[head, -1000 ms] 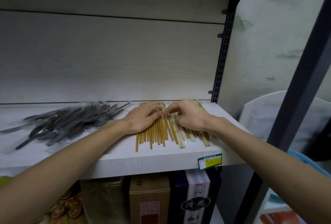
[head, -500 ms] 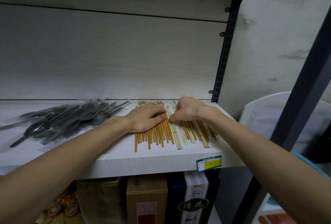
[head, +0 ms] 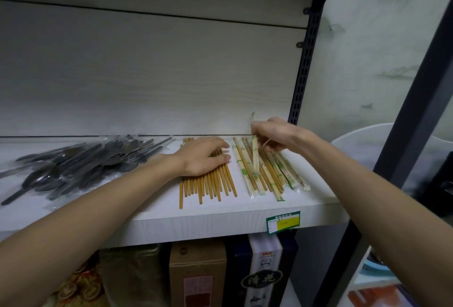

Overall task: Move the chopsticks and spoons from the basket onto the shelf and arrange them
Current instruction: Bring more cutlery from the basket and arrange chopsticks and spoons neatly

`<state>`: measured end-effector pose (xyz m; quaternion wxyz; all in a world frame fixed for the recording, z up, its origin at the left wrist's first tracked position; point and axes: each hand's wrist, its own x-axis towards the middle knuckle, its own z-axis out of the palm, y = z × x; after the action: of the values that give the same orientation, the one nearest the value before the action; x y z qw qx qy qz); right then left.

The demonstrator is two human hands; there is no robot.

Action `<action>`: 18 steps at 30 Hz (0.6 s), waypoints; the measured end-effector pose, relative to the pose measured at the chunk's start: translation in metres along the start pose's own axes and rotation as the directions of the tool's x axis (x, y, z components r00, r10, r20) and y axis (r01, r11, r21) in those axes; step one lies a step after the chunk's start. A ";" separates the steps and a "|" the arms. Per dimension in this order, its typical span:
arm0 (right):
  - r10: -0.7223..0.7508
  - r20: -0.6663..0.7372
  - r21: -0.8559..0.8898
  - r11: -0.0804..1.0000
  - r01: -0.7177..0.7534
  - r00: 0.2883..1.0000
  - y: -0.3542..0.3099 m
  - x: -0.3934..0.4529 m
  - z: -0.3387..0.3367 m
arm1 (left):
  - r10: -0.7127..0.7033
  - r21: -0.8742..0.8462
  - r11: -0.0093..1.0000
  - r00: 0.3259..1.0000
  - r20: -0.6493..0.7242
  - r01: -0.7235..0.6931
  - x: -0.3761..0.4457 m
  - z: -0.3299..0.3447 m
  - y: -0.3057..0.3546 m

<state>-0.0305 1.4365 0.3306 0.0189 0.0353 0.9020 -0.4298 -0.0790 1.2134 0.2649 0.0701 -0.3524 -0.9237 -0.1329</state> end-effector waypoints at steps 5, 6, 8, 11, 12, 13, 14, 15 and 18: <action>0.061 -0.113 -0.059 0.996 -0.068 0.992 0.020 0.000 -0.018 | 0.012 0.040 0.999 1.000 -0.023 -0.011 0.019 -0.003 0.025; 0.061 -0.138 -0.054 0.996 -0.069 0.989 0.025 0.001 -0.019 | -0.017 0.058 0.998 0.999 -0.049 0.020 0.023 -0.002 0.029; 0.063 -0.178 -0.060 0.995 -0.075 0.982 0.034 0.003 -0.021 | -0.118 0.084 0.988 0.986 -0.115 0.128 0.033 0.000 0.034; 0.069 -0.255 -0.079 0.993 -0.092 0.964 0.047 0.009 -0.023 | -0.227 0.141 0.959 0.963 -0.142 0.247 0.045 0.002 0.042; 0.074 -0.283 -0.081 0.992 -0.101 0.956 0.052 0.011 -0.023 | -0.246 0.183 0.946 0.960 -0.131 0.268 0.048 0.003 0.045; 0.082 -0.306 -0.087 0.990 -0.113 0.949 0.056 0.012 -0.023 | -0.266 0.210 0.935 0.957 -0.114 0.285 0.049 0.004 0.049; 0.090 -0.320 -0.091 0.988 -0.125 0.943 0.061 0.014 -0.022 | -0.284 0.219 0.929 0.955 -0.089 0.297 0.051 0.006 0.051; 0.101 -0.324 -0.090 0.986 -0.137 0.941 0.065 0.015 -0.021 | -0.303 0.219 0.926 0.951 -0.058 0.308 0.052 0.008 0.052; 0.113 -0.318 -0.068 0.988 -0.141 0.941 0.073 0.017 -0.014 | -0.350 0.215 0.917 0.936 0.029 0.337 0.056 0.007 0.054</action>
<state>-0.0414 1.4942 0.2819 -0.0952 0.1603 0.9078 -0.3756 -0.0848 1.2893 0.2808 0.0512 -0.1798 -0.9818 -0.0346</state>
